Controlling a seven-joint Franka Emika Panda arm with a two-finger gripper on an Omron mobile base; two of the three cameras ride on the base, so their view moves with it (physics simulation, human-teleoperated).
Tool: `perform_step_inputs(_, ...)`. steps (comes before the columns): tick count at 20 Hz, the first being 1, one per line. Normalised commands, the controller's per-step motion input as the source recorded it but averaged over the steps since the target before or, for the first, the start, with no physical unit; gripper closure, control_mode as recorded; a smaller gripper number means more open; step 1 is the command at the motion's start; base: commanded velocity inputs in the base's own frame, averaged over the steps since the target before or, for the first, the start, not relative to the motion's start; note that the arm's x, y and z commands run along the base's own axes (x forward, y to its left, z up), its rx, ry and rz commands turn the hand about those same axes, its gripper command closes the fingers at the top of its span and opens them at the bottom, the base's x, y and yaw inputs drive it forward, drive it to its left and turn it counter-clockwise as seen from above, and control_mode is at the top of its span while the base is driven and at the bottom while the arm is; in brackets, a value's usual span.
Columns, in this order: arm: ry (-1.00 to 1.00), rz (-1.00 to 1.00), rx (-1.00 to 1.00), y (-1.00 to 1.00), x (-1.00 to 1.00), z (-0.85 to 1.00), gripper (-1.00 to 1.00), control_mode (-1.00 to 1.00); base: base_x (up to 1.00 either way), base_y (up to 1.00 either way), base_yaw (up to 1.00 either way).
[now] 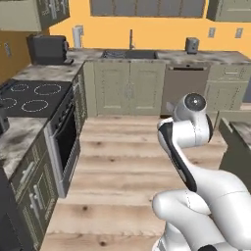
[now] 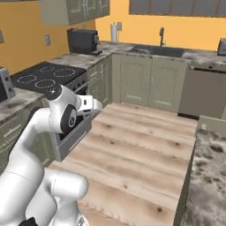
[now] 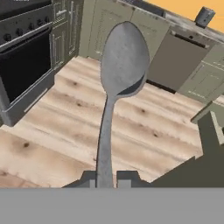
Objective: Pick up the metallic utensils from the counter and place them in the open drawer. Make sure not to pick up any wooden utensils.
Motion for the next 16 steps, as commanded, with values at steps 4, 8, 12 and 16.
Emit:
perform_step_inputs(4, 0.00, 0.00, 0.00, 0.00, 0.00, 0.00, 1.00, 1.00, 0.99, 0.12, -0.41)
perform_step_inputs(8, 0.00, 0.00, 0.00, 0.00, 0.00, 0.00, 1.00, 1.00, 0.88, 0.24, -0.40)
perform_step_inputs(12, 0.00, 0.00, 0.00, 0.00, 0.00, 0.00, 1.00, 1.00, 0.56, 0.25, -0.56)
perform_step_inputs(16, 0.00, 0.00, 0.00, 0.00, 0.00, 0.00, 1.00, 1.00, 0.32, 0.36, -0.75)
